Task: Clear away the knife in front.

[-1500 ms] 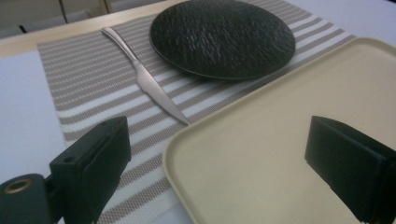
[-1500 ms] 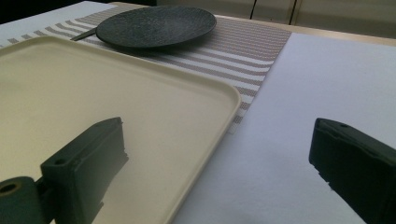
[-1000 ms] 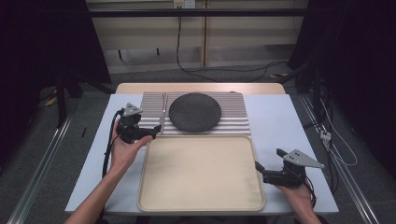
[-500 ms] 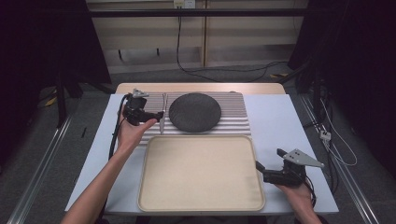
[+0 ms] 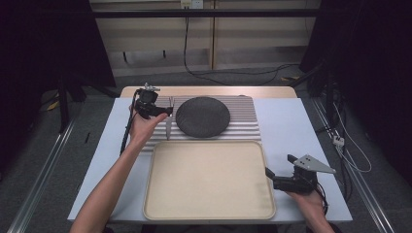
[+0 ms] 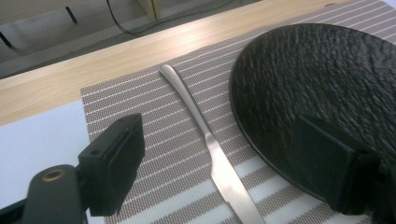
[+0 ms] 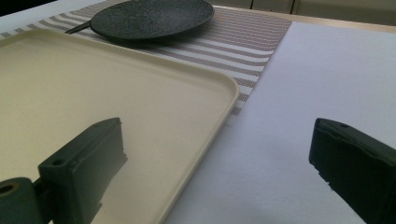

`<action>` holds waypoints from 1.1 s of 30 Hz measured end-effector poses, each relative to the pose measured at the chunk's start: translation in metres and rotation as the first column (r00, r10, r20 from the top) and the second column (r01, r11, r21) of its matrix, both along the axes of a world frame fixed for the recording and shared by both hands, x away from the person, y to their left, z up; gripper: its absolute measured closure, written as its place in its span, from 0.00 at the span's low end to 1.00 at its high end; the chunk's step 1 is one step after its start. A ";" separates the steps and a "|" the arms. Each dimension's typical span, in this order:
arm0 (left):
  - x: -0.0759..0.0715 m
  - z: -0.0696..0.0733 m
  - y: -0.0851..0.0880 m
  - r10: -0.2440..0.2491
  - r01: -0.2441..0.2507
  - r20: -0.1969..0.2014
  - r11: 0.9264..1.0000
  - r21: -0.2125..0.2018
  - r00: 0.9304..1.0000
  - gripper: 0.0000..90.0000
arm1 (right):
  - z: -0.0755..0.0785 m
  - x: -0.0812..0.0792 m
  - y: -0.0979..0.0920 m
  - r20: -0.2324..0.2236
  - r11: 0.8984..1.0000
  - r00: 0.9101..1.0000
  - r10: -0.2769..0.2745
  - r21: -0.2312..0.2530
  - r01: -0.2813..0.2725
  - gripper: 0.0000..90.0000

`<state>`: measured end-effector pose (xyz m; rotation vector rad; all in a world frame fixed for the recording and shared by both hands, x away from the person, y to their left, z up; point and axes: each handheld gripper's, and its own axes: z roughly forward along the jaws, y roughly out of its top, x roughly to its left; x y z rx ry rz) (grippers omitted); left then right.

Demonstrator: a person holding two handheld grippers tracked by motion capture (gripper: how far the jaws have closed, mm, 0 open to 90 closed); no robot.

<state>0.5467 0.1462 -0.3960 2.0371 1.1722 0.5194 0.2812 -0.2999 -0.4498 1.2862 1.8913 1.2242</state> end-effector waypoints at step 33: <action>0.059 -0.061 -0.017 0.056 -0.051 -0.175 0.998 0.034 0.983 0.63 | -0.002 0.004 0.001 -0.013 1.000 1.000 0.005 0.004 -0.005 0.04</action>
